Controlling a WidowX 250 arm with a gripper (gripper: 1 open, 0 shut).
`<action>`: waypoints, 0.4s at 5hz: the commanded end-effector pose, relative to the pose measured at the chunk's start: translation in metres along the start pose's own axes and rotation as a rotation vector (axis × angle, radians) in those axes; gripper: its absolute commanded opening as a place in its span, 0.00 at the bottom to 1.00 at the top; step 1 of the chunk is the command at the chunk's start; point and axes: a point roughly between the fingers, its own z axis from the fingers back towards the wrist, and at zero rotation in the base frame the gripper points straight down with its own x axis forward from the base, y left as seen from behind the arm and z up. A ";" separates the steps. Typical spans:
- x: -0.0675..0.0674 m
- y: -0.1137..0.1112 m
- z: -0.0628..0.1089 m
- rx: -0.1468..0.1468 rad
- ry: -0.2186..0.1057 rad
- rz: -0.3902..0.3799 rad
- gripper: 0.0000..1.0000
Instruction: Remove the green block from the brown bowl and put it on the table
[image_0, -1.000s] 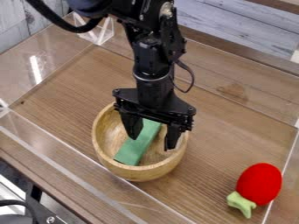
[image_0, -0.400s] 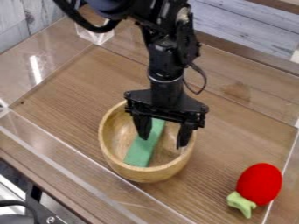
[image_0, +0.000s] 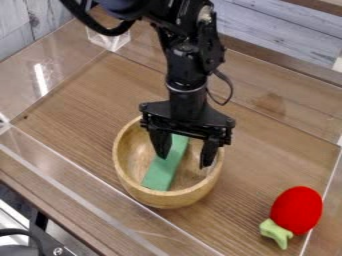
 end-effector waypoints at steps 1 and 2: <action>0.016 -0.002 0.019 -0.023 -0.052 -0.023 1.00; 0.009 0.005 0.022 -0.027 -0.049 -0.056 1.00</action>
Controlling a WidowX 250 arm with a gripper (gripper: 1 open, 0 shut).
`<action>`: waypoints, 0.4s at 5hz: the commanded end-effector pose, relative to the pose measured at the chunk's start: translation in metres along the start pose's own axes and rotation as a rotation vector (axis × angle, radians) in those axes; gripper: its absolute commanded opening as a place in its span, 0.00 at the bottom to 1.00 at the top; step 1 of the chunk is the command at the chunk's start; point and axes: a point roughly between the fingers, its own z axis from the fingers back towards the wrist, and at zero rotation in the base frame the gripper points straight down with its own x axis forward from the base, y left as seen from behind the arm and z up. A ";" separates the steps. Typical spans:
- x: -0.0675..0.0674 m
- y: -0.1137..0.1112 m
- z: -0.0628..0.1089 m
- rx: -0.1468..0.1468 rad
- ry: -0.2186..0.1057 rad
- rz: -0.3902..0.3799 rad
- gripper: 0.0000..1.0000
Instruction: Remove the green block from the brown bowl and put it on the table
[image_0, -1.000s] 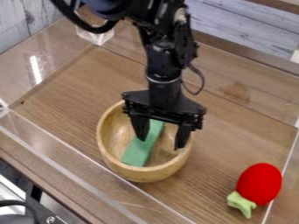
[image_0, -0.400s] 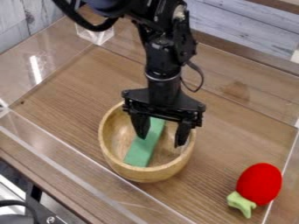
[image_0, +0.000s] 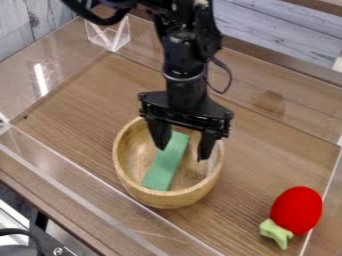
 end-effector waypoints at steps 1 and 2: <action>0.000 0.006 0.010 -0.013 -0.042 -0.030 1.00; 0.001 0.004 0.004 -0.013 -0.036 -0.062 0.00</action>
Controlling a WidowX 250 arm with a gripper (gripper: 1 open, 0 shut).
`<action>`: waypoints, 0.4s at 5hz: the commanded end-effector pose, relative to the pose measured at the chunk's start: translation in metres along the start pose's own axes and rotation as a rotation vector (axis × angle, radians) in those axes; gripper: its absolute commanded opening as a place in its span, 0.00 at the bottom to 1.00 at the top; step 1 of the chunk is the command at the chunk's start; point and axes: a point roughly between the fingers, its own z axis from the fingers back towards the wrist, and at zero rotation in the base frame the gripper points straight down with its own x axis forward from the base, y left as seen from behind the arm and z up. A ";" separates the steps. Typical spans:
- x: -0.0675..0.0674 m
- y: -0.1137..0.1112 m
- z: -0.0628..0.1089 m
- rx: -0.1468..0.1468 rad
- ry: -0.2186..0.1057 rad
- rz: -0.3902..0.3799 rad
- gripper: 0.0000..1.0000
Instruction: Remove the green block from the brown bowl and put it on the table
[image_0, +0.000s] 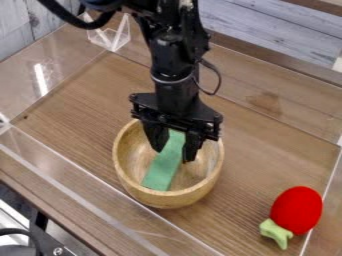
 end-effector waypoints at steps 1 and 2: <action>0.003 0.002 0.004 -0.004 -0.024 -0.007 0.00; 0.004 0.006 0.019 -0.013 -0.034 -0.007 0.00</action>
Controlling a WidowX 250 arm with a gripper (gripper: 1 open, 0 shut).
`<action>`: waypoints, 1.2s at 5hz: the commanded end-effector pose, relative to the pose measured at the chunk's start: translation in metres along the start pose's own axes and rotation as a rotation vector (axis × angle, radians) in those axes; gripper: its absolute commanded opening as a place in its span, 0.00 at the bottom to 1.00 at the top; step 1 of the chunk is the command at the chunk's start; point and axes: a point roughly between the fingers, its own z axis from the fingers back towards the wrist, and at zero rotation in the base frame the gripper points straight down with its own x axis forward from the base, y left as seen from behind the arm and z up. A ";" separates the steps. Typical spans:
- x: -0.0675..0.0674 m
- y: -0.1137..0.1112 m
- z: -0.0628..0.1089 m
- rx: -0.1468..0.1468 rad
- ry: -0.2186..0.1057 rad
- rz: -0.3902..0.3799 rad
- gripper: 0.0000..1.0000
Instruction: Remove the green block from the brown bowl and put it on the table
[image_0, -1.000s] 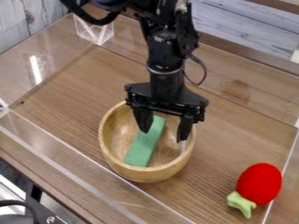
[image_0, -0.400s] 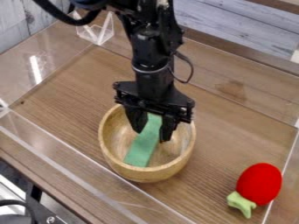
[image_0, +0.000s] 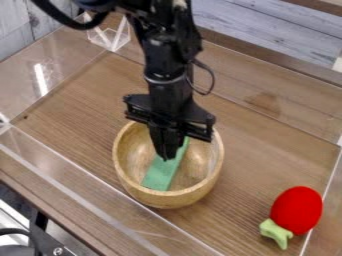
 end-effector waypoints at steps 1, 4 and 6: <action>0.016 0.006 0.036 -0.012 -0.065 0.043 0.00; 0.017 0.003 0.017 -0.007 -0.043 -0.117 1.00; 0.025 0.005 -0.001 -0.004 -0.029 -0.187 0.00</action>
